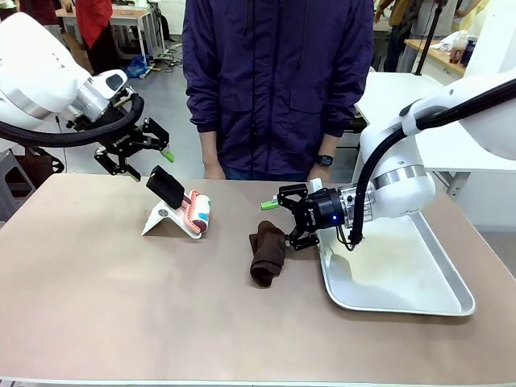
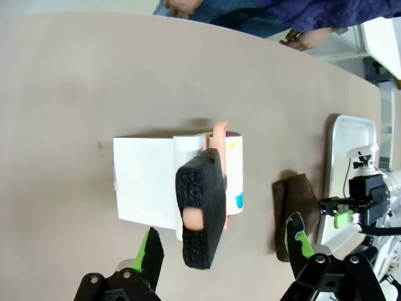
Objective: Clean the surface of the table.
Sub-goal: Return the Lint Roller and towel to their original positions.
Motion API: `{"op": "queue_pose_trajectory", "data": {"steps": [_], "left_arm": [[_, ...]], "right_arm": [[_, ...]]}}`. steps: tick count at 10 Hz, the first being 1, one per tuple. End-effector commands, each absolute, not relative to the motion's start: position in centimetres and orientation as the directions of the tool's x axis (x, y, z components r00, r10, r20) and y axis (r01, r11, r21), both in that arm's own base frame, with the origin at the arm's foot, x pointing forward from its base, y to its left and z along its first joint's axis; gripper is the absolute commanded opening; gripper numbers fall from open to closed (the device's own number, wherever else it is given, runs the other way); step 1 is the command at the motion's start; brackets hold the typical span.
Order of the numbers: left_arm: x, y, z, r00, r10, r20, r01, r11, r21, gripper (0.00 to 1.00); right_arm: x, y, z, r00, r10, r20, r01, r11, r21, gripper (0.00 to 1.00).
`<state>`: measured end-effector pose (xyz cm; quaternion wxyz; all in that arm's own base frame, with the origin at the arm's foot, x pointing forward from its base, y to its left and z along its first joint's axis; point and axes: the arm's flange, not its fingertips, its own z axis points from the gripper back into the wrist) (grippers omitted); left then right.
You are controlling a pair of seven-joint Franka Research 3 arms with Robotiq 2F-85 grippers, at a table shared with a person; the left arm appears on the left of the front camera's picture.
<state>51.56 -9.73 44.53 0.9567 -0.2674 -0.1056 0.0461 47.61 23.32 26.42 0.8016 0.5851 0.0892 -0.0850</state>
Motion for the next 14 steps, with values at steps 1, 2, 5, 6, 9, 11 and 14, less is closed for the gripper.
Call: {"op": "queue_pose_trajectory", "data": {"steps": [1, 2, 5, 6, 9, 11, 14], "left_arm": [[48.6, -9.1, 45.2, 0.97, 0.125, 0.21, 0.009, 0.839, -0.545, 1.0], [47.1, -8.7, 45.7, 0.971, 0.091, 0.22, 0.05, 0.826, -0.561, 1.0], [41.6, -5.6, 46.5, 0.964, 0.043, 0.264, 0.136, 0.771, -0.622, 1.0], [40.5, -4.5, 46.2, 0.957, 0.097, 0.275, 0.106, 0.763, -0.638, 1.0], [39.2, -2.9, 45.5, 0.951, 0.131, 0.28, 0.099, 0.729, -0.677, 1.0], [38.5, -2.3, 45.5, 0.949, 0.115, 0.293, 0.128, 0.709, -0.693, 1.0], [35.7, -0.3, 45.1, 0.936, 0.07, 0.344, 0.229, 0.622, -0.748, 1.0]], "right_arm": [[46.4, 21.9, 27.4, 0.978, -0.049, -0.205, 0.209, 0.34, 0.917, 1.0], [46.0, 20.8, 27.9, 0.98, -0.068, -0.19, 0.201, 0.364, 0.909, 1.0], [45.2, 16.8, 29.6, 0.978, -0.079, -0.195, 0.21, 0.401, 0.892, 1.0], [45.4, 16.1, 30.0, 0.98, -0.068, -0.187, 0.199, 0.415, 0.888, 1.0], [45.1, 16.1, 31.0, 0.994, -0.048, -0.101, 0.111, 0.505, 0.856, 1.0], [44.2, 14.6, 32.2, 0.996, -0.081, -0.046, 0.084, 0.562, 0.823, 1.0], [42.1, 10.4, 33.7, 0.997, -0.072, 0.0, 0.028, 0.387, 0.922, 1.0]]}}
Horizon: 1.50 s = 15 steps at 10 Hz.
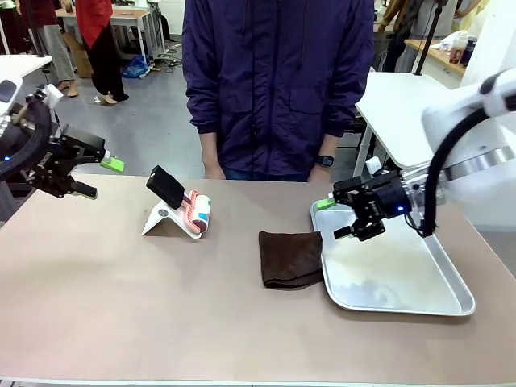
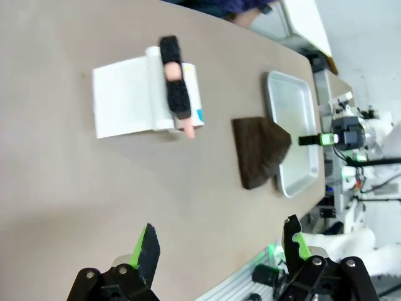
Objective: Clean the surface of the table.
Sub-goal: Return the Lint Roller and towel to their original positions.
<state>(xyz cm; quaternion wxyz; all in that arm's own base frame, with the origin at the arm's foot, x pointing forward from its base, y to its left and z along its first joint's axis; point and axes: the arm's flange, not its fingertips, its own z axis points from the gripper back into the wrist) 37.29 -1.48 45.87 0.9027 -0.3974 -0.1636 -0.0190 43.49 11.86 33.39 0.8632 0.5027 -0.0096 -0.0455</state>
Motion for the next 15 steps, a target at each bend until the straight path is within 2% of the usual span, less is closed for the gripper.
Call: {"op": "queue_pose_trajectory", "data": {"steps": [1, 2, 4, 6, 7, 8, 9, 10, 15], "left_arm": [[34.2, 0.5, 45.0, 0.929, 0.052, 0.366, 0.273, 0.57, -0.775, 1.0], [32.8, 1.3, 44.7, 0.926, 0.04, 0.375, 0.301, 0.518, -0.8, 1.0], [29.6, 4.2, 43.8, 0.891, -0.036, 0.453, 0.445, 0.272, -0.853, 1.0], [28.2, 6.0, 42.1, 0.857, -0.008, 0.515, 0.514, 0.07, -0.855, 1.0], [28.2, 6.2, 41.3, 0.852, 0.01, 0.524, 0.523, 0.042, -0.851, 1.0], [28.6, 6.2, 40.7, 0.871, 0.03, 0.49, 0.487, 0.079, -0.87, 1.0], [29.4, 5.9, 40.4, 0.904, 0.068, 0.421, 0.405, 0.173, -0.898, 1.0], [30.4, 8.8, 43.5, 0.856, 0.021, 0.517, 0.514, 0.069, -0.855, 1.0], [30.4, 8.8, 43.5, 0.856, 0.021, 0.517, 0.514, 0.069, -0.855, 1.0]], "right_arm": [[41.5, 9.4, 33.7, 1.0, -0.005, -0.002, 0.003, 0.252, 0.968, 1.0], [41.0, 8.2, 33.6, 0.999, 0.042, -0.003, -0.002, 0.126, 0.992, 1.0], [40.3, 5.5, 32.9, 0.989, 0.146, -0.023, 0.051, -0.19, 0.98, 1.0], [40.1, 3.0, 31.8, 0.974, 0.205, -0.1, 0.173, -0.377, 0.91, 1.0], [39.7, 1.9, 31.4, 0.984, 0.151, -0.098, 0.152, -0.404, 0.902, 1.0], [39.3, 1.1, 31.2, 0.994, 0.07, -0.086, 0.107, -0.403, 0.909, 1.0], [38.7, 0.7, 31.1, 0.999, 0.025, -0.03, 0.037, -0.399, 0.916, 1.0], [38.7, 1.8, 31.1, 0.984, 0.145, -0.107, 0.159, -0.415, 0.896, 1.0], [38.7, 1.8, 31.1, 0.984, 0.145, -0.107, 0.159, -0.415, 0.896, 1.0]]}}
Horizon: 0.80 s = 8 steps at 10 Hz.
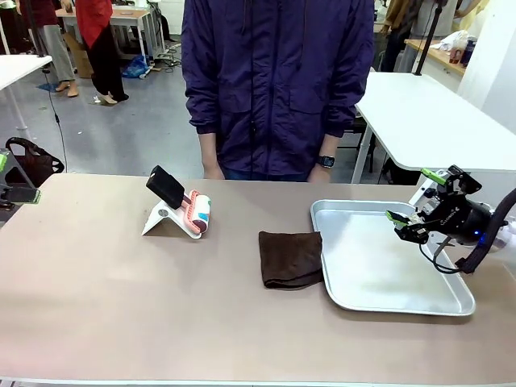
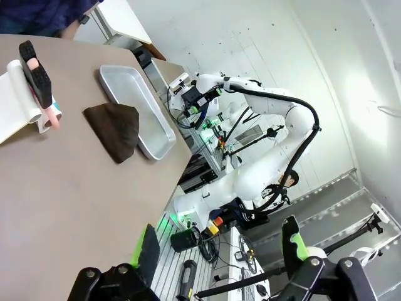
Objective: Clean the surface of the table.
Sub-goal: Return the Lint Roller and towel to their original positions.
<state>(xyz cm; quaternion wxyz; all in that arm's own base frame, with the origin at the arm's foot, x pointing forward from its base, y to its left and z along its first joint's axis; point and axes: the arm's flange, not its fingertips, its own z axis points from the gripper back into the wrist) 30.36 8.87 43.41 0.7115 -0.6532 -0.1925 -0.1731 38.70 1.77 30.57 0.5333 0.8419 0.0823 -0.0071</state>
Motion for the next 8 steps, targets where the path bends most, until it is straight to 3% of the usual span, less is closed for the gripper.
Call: {"op": "queue_pose_trajectory", "data": {"steps": [1, 8], "left_arm": [[30.41, 8.81, 43.47, 0.856, 0.021, 0.517, 0.514, 0.069, -0.855, 1.0], [30.41, 8.81, 43.47, 0.856, 0.021, 0.517, 0.514, 0.069, -0.855, 1.0]], "right_arm": [[38.69, 1.78, 31.11, 0.984, 0.145, -0.107, 0.159, -0.415, 0.896, 1.0], [38.69, 1.78, 31.11, 0.984, 0.145, -0.107, 0.159, -0.415, 0.896, 1.0]]}}
